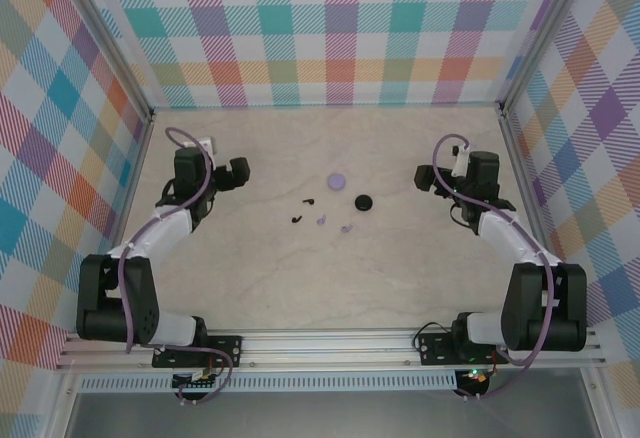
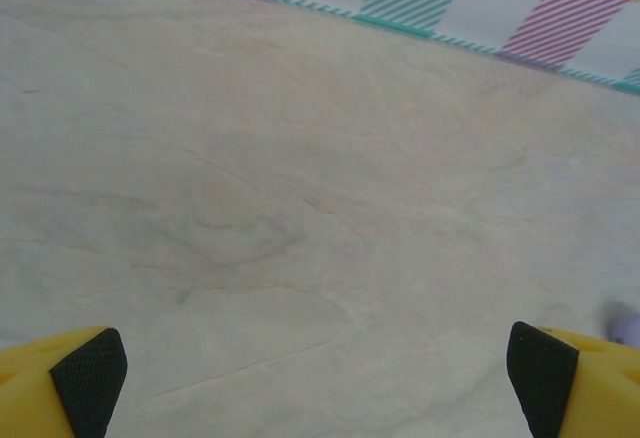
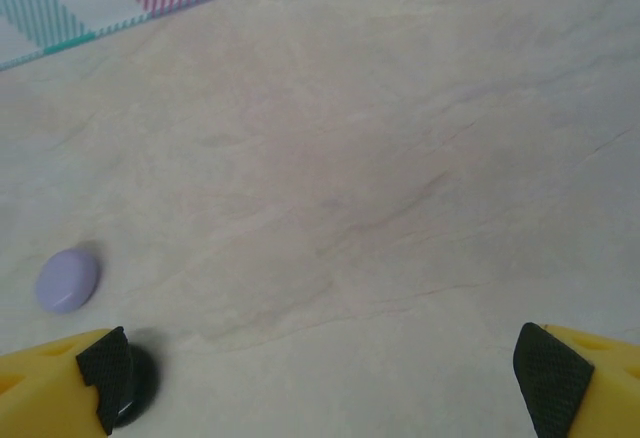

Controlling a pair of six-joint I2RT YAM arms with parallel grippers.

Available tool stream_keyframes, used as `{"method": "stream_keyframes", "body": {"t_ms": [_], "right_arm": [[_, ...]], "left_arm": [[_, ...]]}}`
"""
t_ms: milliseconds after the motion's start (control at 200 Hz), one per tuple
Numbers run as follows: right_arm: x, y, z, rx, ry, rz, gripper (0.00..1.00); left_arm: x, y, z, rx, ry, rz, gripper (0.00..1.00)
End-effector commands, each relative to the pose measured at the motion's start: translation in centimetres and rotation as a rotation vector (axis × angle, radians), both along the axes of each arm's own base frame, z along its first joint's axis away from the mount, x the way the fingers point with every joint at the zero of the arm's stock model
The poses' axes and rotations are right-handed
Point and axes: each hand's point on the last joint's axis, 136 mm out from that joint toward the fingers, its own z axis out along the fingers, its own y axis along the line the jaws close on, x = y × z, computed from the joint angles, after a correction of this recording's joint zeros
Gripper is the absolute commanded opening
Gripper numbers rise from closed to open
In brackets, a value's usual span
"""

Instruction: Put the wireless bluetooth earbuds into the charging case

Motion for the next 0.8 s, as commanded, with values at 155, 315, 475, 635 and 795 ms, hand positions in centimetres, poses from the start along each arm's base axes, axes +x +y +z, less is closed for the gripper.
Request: {"method": "stream_keyframes", "body": {"t_ms": [155,315,475,635,795], "right_arm": [[-1.8,8.4,-0.2,0.217,0.208,0.258,1.0],[-1.6,12.8,-0.8,0.25,0.282,0.359,0.93],[-1.2,16.8,-1.5,0.257,0.337,0.439,0.68],[-0.5,20.0,-2.3,0.274,0.405,0.487,0.37],[0.8,21.3,-4.0,0.27,0.478,0.459,0.29]], "left_arm": [[0.8,-8.8,-2.3,-0.173,0.259,-0.261,0.97],[2.5,-13.5,-3.4,-0.218,0.336,-0.376,0.79],[3.5,-17.2,-5.0,-0.224,0.408,-0.445,0.71],[4.9,-20.4,-5.8,-0.26,0.436,-0.498,0.63],[6.2,-22.4,-6.8,-0.278,0.468,-0.523,0.57]]}}
